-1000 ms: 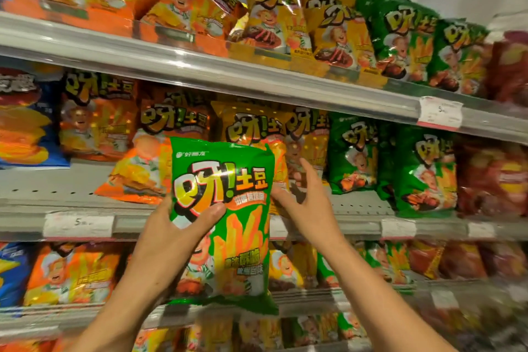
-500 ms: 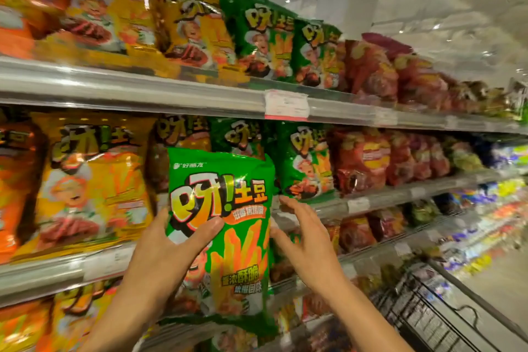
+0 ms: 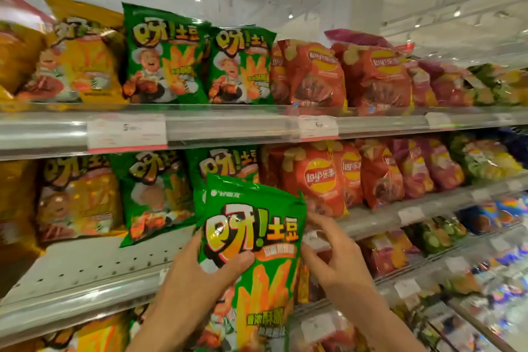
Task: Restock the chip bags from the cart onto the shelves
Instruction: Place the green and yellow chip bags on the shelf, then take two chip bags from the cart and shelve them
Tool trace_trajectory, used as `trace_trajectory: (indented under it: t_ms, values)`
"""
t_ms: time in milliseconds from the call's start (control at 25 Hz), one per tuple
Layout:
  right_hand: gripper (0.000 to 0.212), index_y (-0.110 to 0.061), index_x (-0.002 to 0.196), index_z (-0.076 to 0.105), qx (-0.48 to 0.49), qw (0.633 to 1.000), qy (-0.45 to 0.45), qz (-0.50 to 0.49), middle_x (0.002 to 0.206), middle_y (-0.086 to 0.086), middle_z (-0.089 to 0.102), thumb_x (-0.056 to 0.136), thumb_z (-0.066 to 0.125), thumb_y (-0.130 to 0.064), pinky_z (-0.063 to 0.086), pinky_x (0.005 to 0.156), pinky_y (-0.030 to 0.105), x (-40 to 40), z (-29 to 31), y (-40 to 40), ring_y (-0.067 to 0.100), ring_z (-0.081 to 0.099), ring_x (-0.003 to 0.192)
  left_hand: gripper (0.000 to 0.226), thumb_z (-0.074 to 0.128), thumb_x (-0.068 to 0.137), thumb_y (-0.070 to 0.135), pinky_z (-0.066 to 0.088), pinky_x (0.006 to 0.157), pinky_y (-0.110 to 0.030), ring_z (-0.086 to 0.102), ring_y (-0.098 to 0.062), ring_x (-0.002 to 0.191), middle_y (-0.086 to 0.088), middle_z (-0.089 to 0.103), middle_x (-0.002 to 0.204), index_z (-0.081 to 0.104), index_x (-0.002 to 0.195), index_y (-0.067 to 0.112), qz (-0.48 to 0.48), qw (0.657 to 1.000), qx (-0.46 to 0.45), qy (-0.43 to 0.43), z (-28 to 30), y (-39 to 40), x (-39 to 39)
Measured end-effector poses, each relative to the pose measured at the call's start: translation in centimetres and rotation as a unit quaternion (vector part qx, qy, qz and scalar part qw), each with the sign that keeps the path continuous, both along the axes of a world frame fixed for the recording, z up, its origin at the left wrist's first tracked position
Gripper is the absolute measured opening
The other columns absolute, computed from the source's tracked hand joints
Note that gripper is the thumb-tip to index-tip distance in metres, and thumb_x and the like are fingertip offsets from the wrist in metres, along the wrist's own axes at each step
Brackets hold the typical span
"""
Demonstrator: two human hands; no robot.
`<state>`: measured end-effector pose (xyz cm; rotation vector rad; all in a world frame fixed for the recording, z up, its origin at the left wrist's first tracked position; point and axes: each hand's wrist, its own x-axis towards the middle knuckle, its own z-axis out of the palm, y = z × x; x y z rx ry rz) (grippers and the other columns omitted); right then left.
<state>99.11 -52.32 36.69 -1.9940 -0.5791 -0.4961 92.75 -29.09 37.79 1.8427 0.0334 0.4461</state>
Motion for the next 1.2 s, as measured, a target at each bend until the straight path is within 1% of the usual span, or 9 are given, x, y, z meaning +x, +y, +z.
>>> trace_trajectory:
  t_ms: [160,280,360,560,720,840,960,1080,1200]
  values:
    - [0.045,-0.036,0.129,0.058,0.028,0.999,0.019,0.031,0.128,-0.021,0.062,0.093,0.065,-0.010,0.047,0.101,0.034,2.7,-1.3,-2.0,0.000,0.055,0.121,0.078,0.072,0.038,0.092,0.048,0.075,-0.026,0.066,0.011,0.085,0.036,0.071,0.095,0.057,0.109,0.065,0.017,0.999,0.001,0.030,-0.9,-2.1,0.8]
    - [0.039,-0.047,0.124,0.057,0.033,0.997,0.017,0.063,0.121,-0.027,0.062,0.093,0.067,-0.026,0.048,0.098,0.029,3.7,-1.6,-1.8,-0.004,0.057,0.117,0.056,0.081,0.052,0.078,0.045,0.045,-0.023,0.058,-0.008,0.043,0.005,0.070,0.060,0.065,0.097,0.049,0.047,0.998,-0.047,0.022,0.6,-0.3,0.6]
    - [0.035,-0.055,0.122,0.055,0.026,0.996,0.028,0.085,0.118,-0.031,0.060,0.090,0.062,-0.042,0.048,0.093,0.023,4.0,-1.3,-1.0,-0.010,0.056,0.114,0.045,0.079,0.057,0.069,0.041,0.035,-0.017,0.054,-0.006,0.036,0.005,0.066,0.052,0.066,0.088,0.039,0.139,0.988,-0.061,-0.020,2.4,2.9,1.0]
    - [0.041,-0.062,0.125,0.044,-0.040,0.993,0.025,0.106,0.131,-0.035,0.047,0.096,0.060,-0.037,0.041,0.107,0.023,4.3,0.2,3.5,-0.012,0.045,0.124,0.035,0.080,0.083,0.038,0.054,0.060,-0.032,0.069,-0.024,0.073,0.000,0.074,0.083,0.065,0.103,0.014,0.233,0.965,-0.059,-0.103,4.8,10.9,2.9]
    - [0.051,-0.055,0.146,0.028,-0.189,0.967,-0.094,0.140,0.150,-0.035,0.024,0.099,0.047,-0.053,0.015,0.121,0.026,3.2,0.6,9.3,-0.012,0.008,0.145,0.043,0.078,0.079,0.050,0.055,0.072,-0.038,0.068,-0.021,0.082,0.001,0.073,0.089,0.068,0.102,0.014,0.238,0.968,-0.030,-0.077,3.1,13.4,4.5]
    - [0.067,-0.057,0.151,0.005,-0.319,0.932,-0.135,0.103,0.163,-0.023,0.002,0.096,0.043,-0.061,-0.013,0.121,0.036,2.8,-0.2,13.1,0.002,-0.021,0.149,0.041,0.079,0.075,0.054,0.052,0.069,-0.035,0.067,-0.020,0.076,0.002,0.074,0.080,0.070,0.088,0.017,0.225,0.971,-0.049,-0.056,3.0,14.5,5.8]
    - [0.077,-0.059,0.150,-0.007,-0.406,0.904,-0.128,0.048,0.166,-0.012,-0.013,0.092,0.043,-0.065,-0.029,0.113,0.043,2.8,-0.7,15.3,0.014,-0.031,0.147,0.038,0.080,0.079,0.049,0.046,0.058,-0.026,0.069,-0.022,0.075,-0.001,0.075,0.082,0.070,0.094,0.016,0.194,0.977,-0.079,-0.033,3.1,15.6,6.9]
    - [0.074,-0.061,0.148,-0.006,-0.460,0.879,-0.128,0.008,0.166,-0.009,-0.013,0.092,0.040,-0.067,-0.026,0.115,0.045,2.6,-0.8,15.4,0.019,-0.026,0.150,0.055,0.079,0.078,0.054,0.043,0.054,-0.026,0.065,-0.018,0.076,-0.002,0.072,0.090,0.064,0.109,0.011,0.174,0.983,-0.062,-0.006,2.6,16.5,7.1]
    - [0.066,-0.060,0.149,0.010,-0.472,0.874,-0.113,-0.006,0.167,-0.007,-0.009,0.091,0.038,-0.070,-0.012,0.122,0.052,2.3,-0.7,15.6,0.021,-0.020,0.152,0.052,0.079,0.078,0.055,0.043,0.058,-0.026,0.064,-0.015,0.081,0.003,0.070,0.092,0.060,0.109,0.017,0.146,0.989,-0.033,-0.002,1.6,16.9,7.2]
